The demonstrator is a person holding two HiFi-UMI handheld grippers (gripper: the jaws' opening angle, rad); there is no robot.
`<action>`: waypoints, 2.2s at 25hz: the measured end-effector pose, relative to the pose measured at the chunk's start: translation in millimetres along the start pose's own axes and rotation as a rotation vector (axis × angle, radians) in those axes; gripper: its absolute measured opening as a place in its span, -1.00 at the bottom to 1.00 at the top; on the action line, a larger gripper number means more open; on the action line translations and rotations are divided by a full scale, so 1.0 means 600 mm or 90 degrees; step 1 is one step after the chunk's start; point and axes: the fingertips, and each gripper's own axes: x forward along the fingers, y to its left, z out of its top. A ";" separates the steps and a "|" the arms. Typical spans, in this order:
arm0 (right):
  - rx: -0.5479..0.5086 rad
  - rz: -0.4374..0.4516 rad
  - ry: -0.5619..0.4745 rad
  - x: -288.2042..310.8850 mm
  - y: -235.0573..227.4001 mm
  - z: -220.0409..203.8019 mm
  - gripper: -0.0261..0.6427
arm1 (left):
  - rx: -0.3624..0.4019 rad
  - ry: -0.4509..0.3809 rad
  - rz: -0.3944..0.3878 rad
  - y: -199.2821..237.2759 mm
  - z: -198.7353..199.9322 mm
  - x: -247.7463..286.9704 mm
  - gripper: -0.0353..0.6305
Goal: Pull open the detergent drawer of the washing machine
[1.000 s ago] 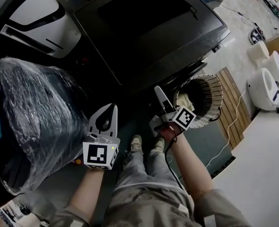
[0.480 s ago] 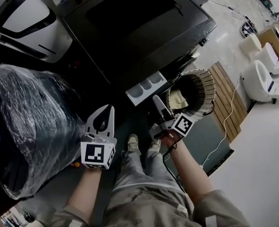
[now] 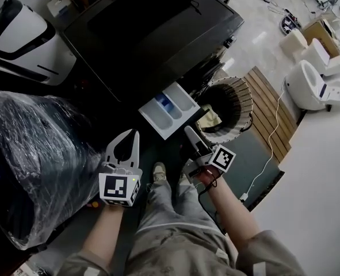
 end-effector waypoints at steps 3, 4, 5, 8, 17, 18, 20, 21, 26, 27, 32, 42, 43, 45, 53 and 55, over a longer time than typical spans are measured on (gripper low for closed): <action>-0.001 -0.001 -0.003 -0.018 0.000 -0.002 0.33 | -0.002 0.005 -0.010 -0.012 -0.003 0.000 -0.84; 0.000 -0.004 -0.005 -0.021 0.000 -0.003 0.32 | -0.002 0.007 -0.013 -0.016 -0.005 0.000 -0.84; 0.002 -0.006 -0.007 -0.022 0.000 -0.004 0.32 | -0.003 0.010 -0.016 -0.021 -0.008 -0.001 -0.84; 0.005 -0.012 -0.011 -0.025 -0.004 -0.003 0.32 | -0.005 0.016 -0.026 -0.032 -0.010 -0.001 -0.84; -0.238 -0.113 0.028 -0.034 0.022 0.008 0.32 | 0.004 0.010 -0.030 -0.021 0.012 -0.004 -0.84; -0.261 -0.125 0.028 -0.036 0.026 0.014 0.32 | 0.003 0.008 -0.029 -0.019 0.017 -0.005 -0.84; -0.306 -0.152 0.027 -0.039 0.041 0.030 0.32 | 0.005 0.003 -0.026 -0.015 0.028 -0.008 -0.84; -0.327 -0.162 0.026 -0.041 0.051 0.038 0.32 | 0.006 0.000 -0.025 -0.014 0.034 -0.009 -0.84; -0.438 -0.171 0.030 -0.050 0.122 0.067 0.29 | 0.016 -0.011 -0.015 -0.008 0.070 -0.021 -0.84; -0.468 -0.173 0.031 -0.052 0.139 0.071 0.20 | 0.018 -0.014 -0.013 -0.007 0.079 -0.024 -0.84; -0.583 -0.165 0.048 -0.057 0.230 0.074 -0.25 | 0.025 -0.028 -0.005 -0.002 0.124 -0.041 -0.84; -0.765 -0.063 0.013 -0.062 0.481 0.051 -0.65 | 0.034 -0.072 -0.012 -0.012 0.235 -0.092 -0.84; -0.785 -0.055 0.006 -0.065 0.501 0.049 -0.68 | 0.036 -0.079 -0.014 -0.014 0.248 -0.099 -0.84; -0.825 -0.046 0.001 -0.076 0.530 0.045 -0.72 | 0.040 -0.092 -0.018 -0.020 0.272 -0.112 -0.84; -0.928 -0.014 -0.020 -0.108 0.657 0.022 -0.78 | 0.096 -0.154 -0.020 -0.043 0.370 -0.171 -0.84; -0.956 -0.004 -0.027 -0.116 0.685 0.014 -0.78 | 0.109 -0.174 -0.024 -0.051 0.398 -0.186 -0.84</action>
